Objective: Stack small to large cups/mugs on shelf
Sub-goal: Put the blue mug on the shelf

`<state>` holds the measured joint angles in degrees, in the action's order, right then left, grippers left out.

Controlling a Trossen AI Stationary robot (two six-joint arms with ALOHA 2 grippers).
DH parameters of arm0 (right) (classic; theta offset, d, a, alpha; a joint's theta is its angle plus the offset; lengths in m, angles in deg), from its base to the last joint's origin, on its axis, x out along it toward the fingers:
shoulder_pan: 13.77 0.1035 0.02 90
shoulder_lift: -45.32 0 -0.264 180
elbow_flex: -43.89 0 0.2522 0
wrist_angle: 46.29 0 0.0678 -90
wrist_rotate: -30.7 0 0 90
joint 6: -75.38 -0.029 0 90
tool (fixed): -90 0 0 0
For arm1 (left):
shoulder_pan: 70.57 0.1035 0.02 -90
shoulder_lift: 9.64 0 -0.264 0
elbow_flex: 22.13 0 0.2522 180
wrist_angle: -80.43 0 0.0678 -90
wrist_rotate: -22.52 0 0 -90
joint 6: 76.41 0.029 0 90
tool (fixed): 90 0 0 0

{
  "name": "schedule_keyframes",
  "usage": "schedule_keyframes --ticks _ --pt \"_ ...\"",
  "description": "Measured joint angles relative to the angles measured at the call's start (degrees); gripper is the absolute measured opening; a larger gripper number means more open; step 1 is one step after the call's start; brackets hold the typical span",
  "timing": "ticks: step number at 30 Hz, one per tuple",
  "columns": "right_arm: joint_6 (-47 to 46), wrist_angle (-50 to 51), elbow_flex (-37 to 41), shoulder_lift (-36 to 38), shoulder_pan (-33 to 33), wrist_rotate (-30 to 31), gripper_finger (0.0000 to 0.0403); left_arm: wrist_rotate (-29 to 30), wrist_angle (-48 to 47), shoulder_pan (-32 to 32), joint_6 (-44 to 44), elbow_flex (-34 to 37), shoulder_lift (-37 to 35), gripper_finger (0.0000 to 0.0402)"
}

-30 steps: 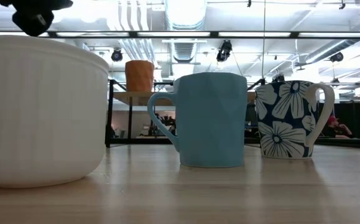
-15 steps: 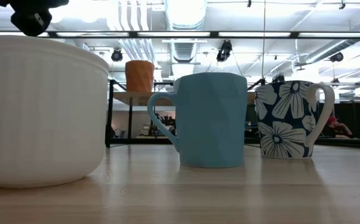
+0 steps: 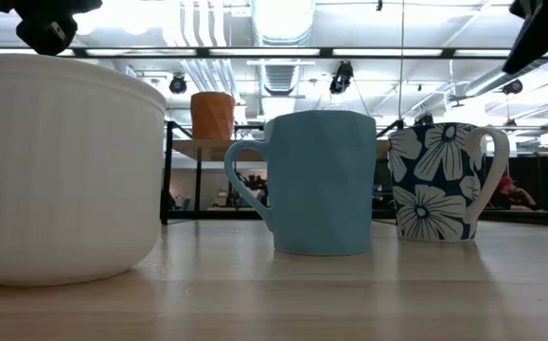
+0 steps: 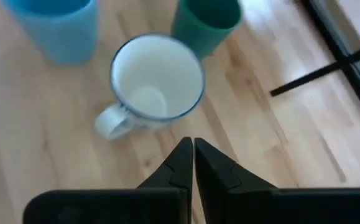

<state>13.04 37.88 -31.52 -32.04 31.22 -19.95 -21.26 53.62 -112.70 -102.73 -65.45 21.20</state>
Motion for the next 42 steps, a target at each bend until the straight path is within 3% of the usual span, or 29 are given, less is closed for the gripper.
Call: schedule_keyframes --ticks 3,8,16,21,30,42 --pt "-5.1 -4.6 2.4 -0.5 1.3 4.9 0.0009 0.0 0.0 0.0 0.0 0.0 0.0 0.0043" --pt "-8.5 -13.7 5.5 -1.0 2.4 7.8 0.0009 0.2 0.0 0.0 0.1 0.0 0.0 0.0043" --pt "-16.5 -12.1 4.2 -3.6 2.4 12.2 0.0009 0.2 0.0 0.0 0.0 0.0 0.0 0.0043" --pt "-13.9 -13.1 0.6 -4.5 2.4 12.4 0.0009 0.1 0.0 0.0 0.1 0.0 0.0 0.0043" --pt "1.0 -26.9 -5.0 -10.7 2.3 11.8 0.0009 0.1 0.0 0.0 0.2 0.0 0.0 0.0043" --pt "-6.5 -27.9 -14.3 -26.4 1.8 12.9 0.0009 -0.1 0.0 0.0 0.2 0.0 0.0 0.0043"
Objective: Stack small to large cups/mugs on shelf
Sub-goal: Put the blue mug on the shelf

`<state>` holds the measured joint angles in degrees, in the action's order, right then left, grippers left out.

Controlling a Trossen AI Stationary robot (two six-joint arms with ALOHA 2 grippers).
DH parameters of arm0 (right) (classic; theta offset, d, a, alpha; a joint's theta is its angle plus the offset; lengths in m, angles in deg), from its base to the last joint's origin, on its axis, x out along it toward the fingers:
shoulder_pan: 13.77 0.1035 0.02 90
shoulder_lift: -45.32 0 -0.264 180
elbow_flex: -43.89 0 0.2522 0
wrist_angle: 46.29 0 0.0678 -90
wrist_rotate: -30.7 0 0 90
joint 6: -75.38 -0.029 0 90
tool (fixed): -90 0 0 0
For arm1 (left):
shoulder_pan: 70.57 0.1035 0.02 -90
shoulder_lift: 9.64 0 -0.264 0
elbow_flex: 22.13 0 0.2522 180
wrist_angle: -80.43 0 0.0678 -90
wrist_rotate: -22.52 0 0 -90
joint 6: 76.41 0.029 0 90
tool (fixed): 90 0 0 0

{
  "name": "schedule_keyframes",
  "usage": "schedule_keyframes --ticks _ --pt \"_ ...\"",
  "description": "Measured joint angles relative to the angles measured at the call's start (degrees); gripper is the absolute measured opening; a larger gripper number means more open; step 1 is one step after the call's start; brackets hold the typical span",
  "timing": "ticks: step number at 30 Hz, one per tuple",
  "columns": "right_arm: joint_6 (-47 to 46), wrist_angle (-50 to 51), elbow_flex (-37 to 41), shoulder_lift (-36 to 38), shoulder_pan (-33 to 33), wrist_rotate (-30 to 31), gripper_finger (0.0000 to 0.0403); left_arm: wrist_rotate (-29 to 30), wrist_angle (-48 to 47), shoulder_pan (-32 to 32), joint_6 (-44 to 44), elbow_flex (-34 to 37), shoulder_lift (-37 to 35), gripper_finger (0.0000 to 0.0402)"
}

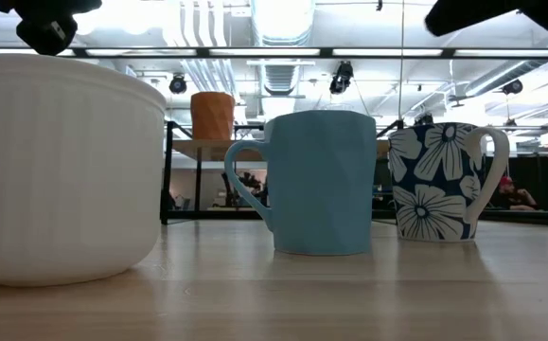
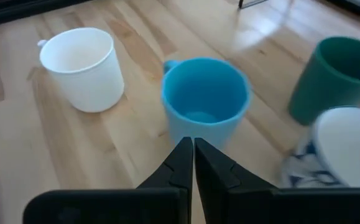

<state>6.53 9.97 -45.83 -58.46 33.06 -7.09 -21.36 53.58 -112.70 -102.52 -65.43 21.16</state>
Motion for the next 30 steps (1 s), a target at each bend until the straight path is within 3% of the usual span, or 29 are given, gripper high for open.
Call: schedule_keyframes --ticks 6,12,20,30 --pt "-0.7 0.2 -6.0 -6.8 -0.8 0.3 0.0009 -0.7 0.0 0.0 0.0 0.0 0.0 0.0043" --pt "-4.6 -1.3 -7.3 -8.3 -0.7 -0.1 0.0009 -1.3 0.0 0.0 0.0 0.0 0.0 0.0043" --pt "2.2 -11.0 -7.3 -10.6 -2.4 -1.6 0.0009 -3.2 0.0 0.0 0.1 0.0 0.0 0.0043" --pt "3.9 -14.8 -7.2 -12.6 -5.3 -2.2 0.0009 -4.1 0.0 0.0 1.2 0.1 -0.3 0.0043"
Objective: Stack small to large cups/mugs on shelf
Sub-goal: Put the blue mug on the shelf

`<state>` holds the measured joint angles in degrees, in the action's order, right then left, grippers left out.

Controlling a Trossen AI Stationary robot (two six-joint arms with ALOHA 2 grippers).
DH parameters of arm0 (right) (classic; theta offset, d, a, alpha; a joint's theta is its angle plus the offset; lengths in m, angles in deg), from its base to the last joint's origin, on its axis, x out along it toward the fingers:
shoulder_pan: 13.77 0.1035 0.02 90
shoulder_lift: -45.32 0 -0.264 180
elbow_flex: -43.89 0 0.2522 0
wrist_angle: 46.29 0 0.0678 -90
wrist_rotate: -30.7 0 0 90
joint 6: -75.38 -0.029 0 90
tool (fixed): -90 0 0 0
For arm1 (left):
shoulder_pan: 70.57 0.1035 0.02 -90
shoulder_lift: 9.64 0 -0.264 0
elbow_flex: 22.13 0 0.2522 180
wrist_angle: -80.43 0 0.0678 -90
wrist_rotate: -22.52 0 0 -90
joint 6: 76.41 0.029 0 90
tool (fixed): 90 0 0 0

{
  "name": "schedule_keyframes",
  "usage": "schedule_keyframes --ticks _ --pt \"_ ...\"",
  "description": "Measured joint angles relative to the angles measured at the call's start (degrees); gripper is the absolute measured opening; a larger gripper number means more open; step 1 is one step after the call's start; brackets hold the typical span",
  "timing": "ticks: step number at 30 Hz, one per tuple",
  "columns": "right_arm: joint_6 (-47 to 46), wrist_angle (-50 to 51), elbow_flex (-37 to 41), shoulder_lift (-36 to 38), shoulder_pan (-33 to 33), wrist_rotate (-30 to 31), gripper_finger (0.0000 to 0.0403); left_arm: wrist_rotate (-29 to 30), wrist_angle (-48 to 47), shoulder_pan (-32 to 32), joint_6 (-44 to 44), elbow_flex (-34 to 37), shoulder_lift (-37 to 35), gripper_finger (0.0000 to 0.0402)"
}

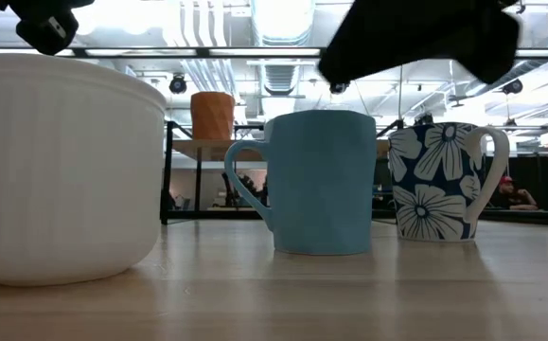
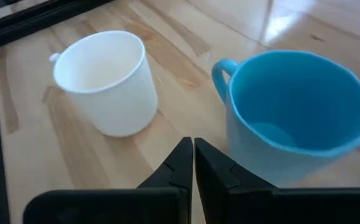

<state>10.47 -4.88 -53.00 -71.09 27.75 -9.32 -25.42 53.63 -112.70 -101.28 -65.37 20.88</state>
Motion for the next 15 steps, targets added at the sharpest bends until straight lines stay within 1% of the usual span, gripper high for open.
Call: schedule_keyframes --ticks 5,15 --pt "2.5 -4.8 0.0 -1.4 -1.0 -1.1 0.0009 -0.2 0.0 0.0 0.1 0.0 -0.1 0.0043" --pt "2.6 -5.2 0.0 -1.6 -1.8 -1.1 0.0009 -2.1 0.0 0.0 0.1 0.0 -0.1 0.0043"
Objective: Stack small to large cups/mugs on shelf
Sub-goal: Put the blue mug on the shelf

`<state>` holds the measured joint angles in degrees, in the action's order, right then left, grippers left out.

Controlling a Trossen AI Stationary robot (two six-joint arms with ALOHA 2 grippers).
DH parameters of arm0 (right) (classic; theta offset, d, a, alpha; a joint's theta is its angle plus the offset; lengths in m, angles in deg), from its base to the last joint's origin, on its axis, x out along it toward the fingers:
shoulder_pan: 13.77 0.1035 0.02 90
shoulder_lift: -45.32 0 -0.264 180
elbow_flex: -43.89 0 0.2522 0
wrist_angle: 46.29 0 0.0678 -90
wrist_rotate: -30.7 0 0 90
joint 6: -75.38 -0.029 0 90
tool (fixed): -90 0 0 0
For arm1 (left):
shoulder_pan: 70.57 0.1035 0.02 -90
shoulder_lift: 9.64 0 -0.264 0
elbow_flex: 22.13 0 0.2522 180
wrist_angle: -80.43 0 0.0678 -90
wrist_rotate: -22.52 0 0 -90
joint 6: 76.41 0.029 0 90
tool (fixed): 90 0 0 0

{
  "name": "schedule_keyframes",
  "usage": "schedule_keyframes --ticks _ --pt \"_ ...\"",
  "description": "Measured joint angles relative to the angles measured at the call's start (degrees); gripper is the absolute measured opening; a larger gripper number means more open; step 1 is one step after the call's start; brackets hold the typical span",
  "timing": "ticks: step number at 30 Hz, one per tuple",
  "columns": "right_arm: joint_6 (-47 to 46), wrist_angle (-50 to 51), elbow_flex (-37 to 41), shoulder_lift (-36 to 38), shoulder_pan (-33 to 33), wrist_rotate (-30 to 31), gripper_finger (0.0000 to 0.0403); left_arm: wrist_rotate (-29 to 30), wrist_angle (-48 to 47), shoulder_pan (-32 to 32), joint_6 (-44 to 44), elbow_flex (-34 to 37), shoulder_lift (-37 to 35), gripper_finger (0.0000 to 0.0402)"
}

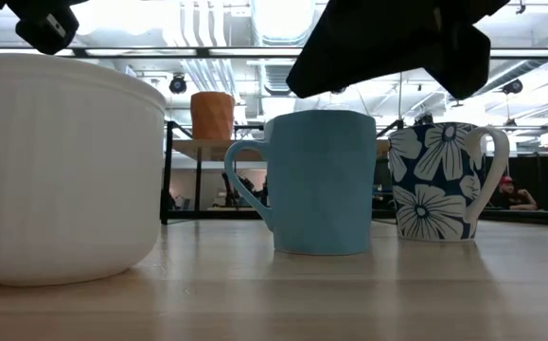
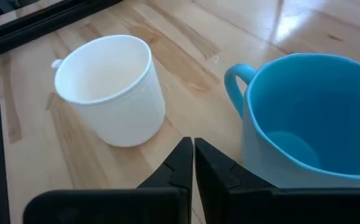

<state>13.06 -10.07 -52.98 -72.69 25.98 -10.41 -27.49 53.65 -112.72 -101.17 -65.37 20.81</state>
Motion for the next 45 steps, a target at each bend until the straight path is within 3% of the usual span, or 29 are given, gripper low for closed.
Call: schedule_keyframes --ticks 16,27,35,38,41,43,45 --pt "-7.4 10.5 0.0 -0.2 -2.8 -1.3 0.0009 0.0 0.0 0.0 -0.1 0.0 0.1 0.0043" --pt "-18.3 21.9 0.1 -0.2 -3.4 -0.8 0.0009 -0.3 0.0 0.0 -0.1 0.0 0.2 0.0043" --pt "-19.1 20.3 0.1 -0.2 -3.4 -0.8 0.0009 -0.4 0.0 0.0 -0.3 0.5 0.2 0.0043" --pt "-15.8 14.7 0.1 -0.1 -3.4 0.1 0.0009 -0.4 0.0 0.0 -0.4 0.7 0.2 0.0043" --pt "-6.9 7.4 -1.1 0.1 -3.3 1.8 0.0009 0.6 0.0 0.0 -0.2 0.2 0.2 0.0043" --pt "-1.0 4.9 -2.8 0.5 -3.3 2.3 0.0009 5.8 0.2 0.1 1.2 -0.9 0.1 0.0043" --pt "3.9 4.5 -4.9 0.5 -3.3 2.7 0.0009 14.8 1.0 0.1 4.3 -2.2 0.0 0.0043"
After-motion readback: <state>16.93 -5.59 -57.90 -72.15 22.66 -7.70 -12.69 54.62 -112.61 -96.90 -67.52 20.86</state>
